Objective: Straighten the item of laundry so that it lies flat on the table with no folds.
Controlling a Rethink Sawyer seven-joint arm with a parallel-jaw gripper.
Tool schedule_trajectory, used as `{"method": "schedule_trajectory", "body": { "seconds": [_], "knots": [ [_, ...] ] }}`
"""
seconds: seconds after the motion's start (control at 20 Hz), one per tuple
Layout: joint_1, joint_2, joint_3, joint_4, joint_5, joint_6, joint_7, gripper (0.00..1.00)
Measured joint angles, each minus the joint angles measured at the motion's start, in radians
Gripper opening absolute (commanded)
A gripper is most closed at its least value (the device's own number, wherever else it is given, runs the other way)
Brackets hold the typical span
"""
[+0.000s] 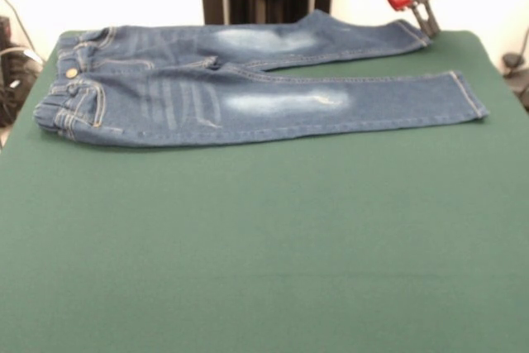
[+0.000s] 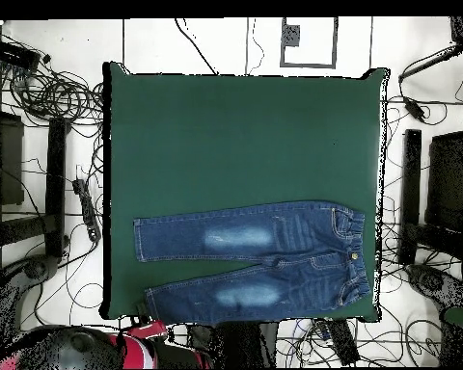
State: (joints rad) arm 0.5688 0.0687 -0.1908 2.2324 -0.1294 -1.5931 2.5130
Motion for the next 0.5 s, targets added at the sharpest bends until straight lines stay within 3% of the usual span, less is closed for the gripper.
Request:
{"method": "schedule_trajectory", "body": {
  "seconds": [0.5],
  "knots": [
    [0.0,0.001,0.001,-0.006,0.002,-0.008,0.0,0.0]
  ]
}}
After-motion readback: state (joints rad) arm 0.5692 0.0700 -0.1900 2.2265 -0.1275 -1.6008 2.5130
